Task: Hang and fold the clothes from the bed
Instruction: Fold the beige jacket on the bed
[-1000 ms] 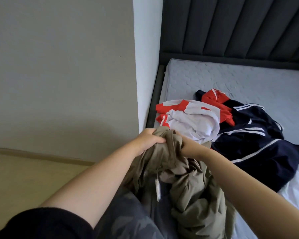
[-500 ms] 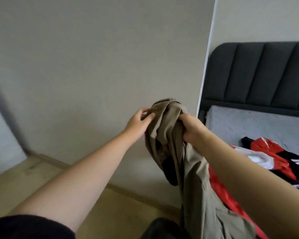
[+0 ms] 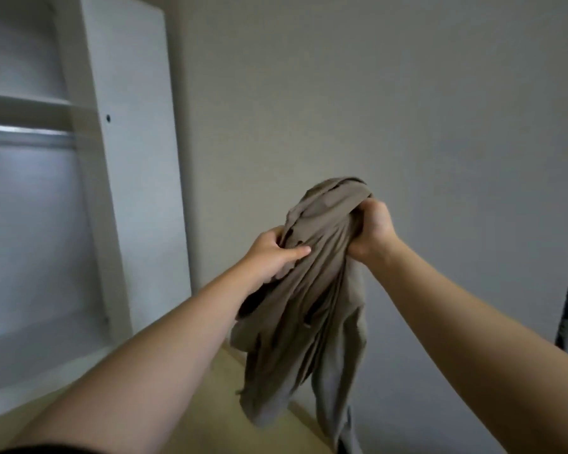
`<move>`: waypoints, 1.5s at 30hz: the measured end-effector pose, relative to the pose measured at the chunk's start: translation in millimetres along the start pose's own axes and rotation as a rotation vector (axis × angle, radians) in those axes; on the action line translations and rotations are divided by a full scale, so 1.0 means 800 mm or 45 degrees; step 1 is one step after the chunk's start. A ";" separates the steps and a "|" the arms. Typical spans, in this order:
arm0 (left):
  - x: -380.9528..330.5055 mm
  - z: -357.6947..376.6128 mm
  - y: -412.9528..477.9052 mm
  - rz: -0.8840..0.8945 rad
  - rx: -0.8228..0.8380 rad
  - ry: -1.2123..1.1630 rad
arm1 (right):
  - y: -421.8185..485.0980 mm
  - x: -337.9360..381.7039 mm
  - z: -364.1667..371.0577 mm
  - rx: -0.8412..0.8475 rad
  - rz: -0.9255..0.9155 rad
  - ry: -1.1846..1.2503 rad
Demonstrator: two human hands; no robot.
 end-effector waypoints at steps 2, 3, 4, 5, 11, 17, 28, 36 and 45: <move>-0.001 -0.024 -0.004 -0.035 0.057 0.015 | -0.002 -0.011 -0.003 -0.038 0.020 -0.032; -0.003 -0.034 -0.004 -0.013 0.067 0.026 | -0.003 -0.016 -0.008 -0.049 0.038 -0.059; -0.007 -0.044 -0.006 -0.002 0.067 0.049 | -0.004 -0.021 -0.014 -0.050 0.058 -0.094; -0.009 -0.051 -0.008 0.006 0.072 0.079 | -0.005 -0.026 -0.020 -0.038 0.080 -0.137; -0.020 -0.063 -0.022 -0.162 0.022 -0.255 | -0.030 -0.060 -0.048 0.401 0.338 -0.501; -0.040 -0.022 -0.021 -0.150 -0.067 -0.388 | -0.058 -0.086 -0.082 0.502 0.453 -0.841; 0.022 0.019 -0.029 0.330 -0.290 0.934 | -0.038 -0.027 -0.093 0.054 0.217 -0.190; 0.137 0.095 -0.083 -0.140 0.505 0.477 | -0.035 -0.007 -0.084 0.096 0.199 0.101; 0.196 0.146 -0.103 -0.259 0.258 0.067 | -0.044 0.004 -0.088 0.063 0.109 -0.057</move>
Point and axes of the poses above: each hand's wrist, its own y-axis towards the middle knuckle, its own z-axis out of the palm, x = y × z, the point moved 6 cm from there along y, towards the middle knuckle, and after that the axes turned 12 degrees about -x, right-handed, at the moved point
